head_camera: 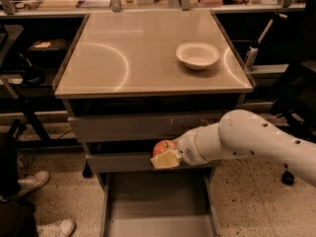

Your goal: Place apple into bottom drawer

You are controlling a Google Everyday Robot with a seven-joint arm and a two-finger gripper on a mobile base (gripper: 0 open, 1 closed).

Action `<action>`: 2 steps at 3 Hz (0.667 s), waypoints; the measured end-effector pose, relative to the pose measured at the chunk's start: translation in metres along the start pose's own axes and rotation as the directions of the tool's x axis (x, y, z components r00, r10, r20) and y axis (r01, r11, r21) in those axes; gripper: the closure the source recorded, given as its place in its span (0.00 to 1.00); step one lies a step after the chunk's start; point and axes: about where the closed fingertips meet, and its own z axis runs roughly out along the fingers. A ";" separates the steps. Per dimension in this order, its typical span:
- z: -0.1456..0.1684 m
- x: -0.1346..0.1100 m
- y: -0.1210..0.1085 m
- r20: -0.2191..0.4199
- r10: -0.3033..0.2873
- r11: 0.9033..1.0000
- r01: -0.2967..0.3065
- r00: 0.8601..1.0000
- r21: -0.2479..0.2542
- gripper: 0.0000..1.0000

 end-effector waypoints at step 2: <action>0.058 0.055 -0.012 -0.013 0.115 0.993 -0.115 0.993 0.018 1.00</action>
Offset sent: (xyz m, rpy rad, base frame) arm 0.0161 0.0000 -0.1635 0.0517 0.0746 -0.2615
